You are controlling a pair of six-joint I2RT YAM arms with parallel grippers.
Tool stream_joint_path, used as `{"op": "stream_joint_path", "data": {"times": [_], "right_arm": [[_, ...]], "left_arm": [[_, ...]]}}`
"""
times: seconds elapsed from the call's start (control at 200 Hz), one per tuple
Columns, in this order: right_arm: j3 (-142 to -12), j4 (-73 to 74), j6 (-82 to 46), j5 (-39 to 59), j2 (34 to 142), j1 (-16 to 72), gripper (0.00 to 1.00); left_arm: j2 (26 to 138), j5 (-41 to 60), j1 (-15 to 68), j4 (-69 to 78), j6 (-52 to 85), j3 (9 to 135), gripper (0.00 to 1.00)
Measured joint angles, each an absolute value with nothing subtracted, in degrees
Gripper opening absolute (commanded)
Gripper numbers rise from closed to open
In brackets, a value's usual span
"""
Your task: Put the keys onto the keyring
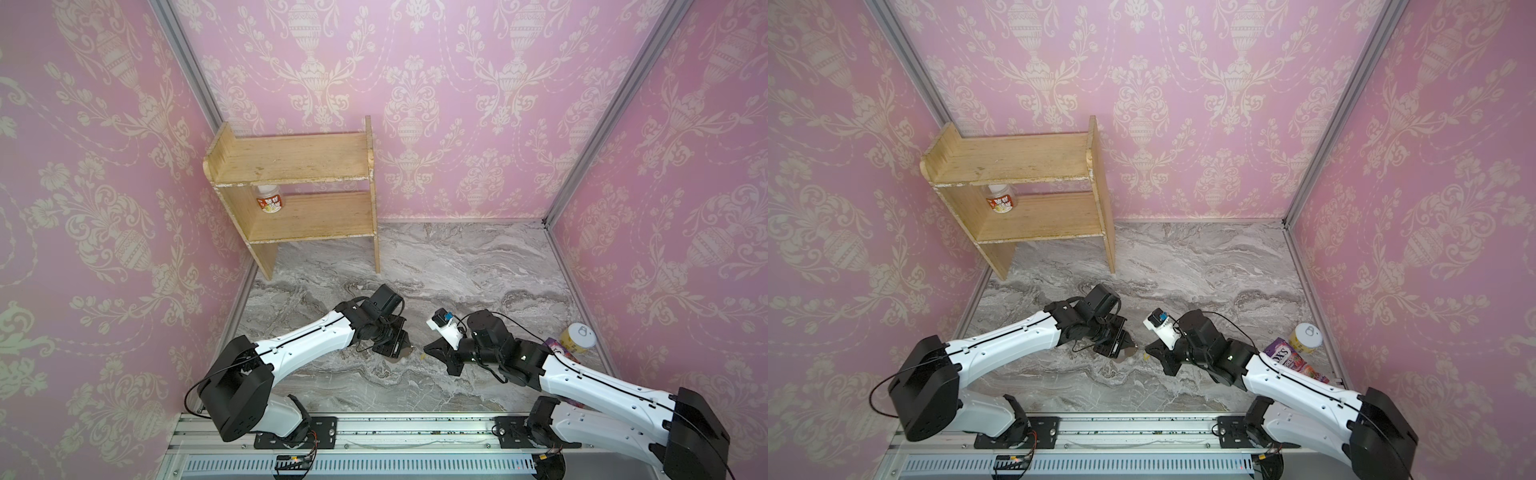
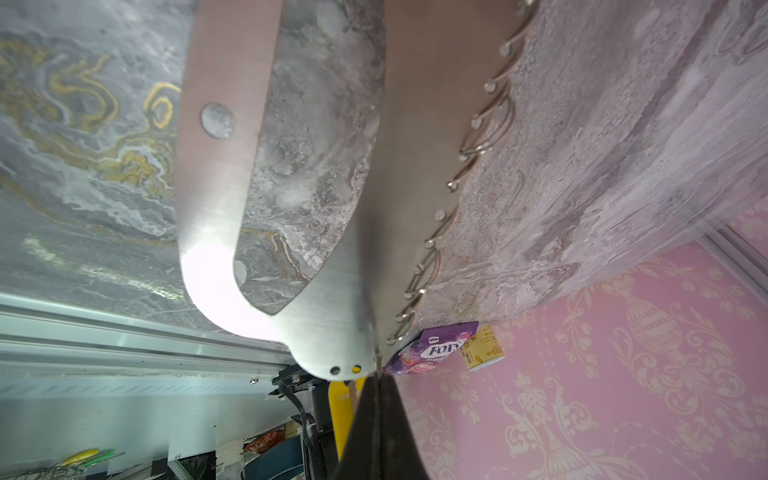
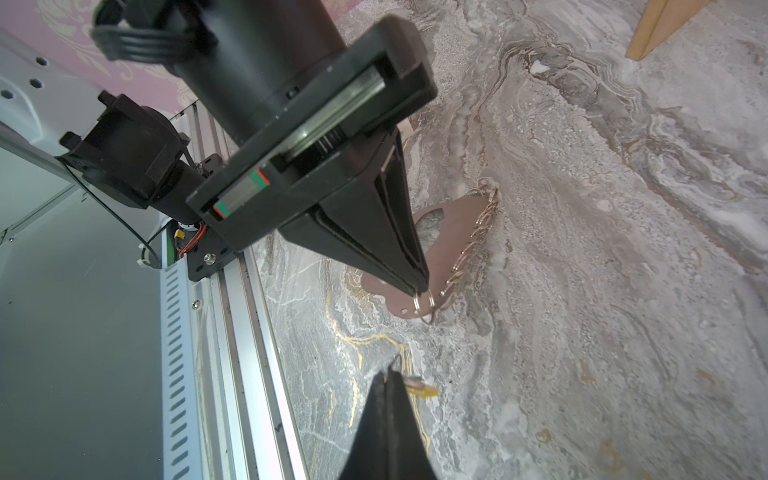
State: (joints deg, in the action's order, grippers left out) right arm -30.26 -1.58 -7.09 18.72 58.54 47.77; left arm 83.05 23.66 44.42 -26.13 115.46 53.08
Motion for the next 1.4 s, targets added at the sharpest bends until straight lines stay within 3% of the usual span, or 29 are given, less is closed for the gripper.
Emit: {"op": "stream_joint_path", "data": {"times": [1.401], "right_arm": [[-27.03, 6.61, 10.07, 13.45, 59.09, 49.28, 0.00]], "left_arm": [[82.50, 30.13, 41.93, -34.22, 110.91, 57.65, 0.00]]}}
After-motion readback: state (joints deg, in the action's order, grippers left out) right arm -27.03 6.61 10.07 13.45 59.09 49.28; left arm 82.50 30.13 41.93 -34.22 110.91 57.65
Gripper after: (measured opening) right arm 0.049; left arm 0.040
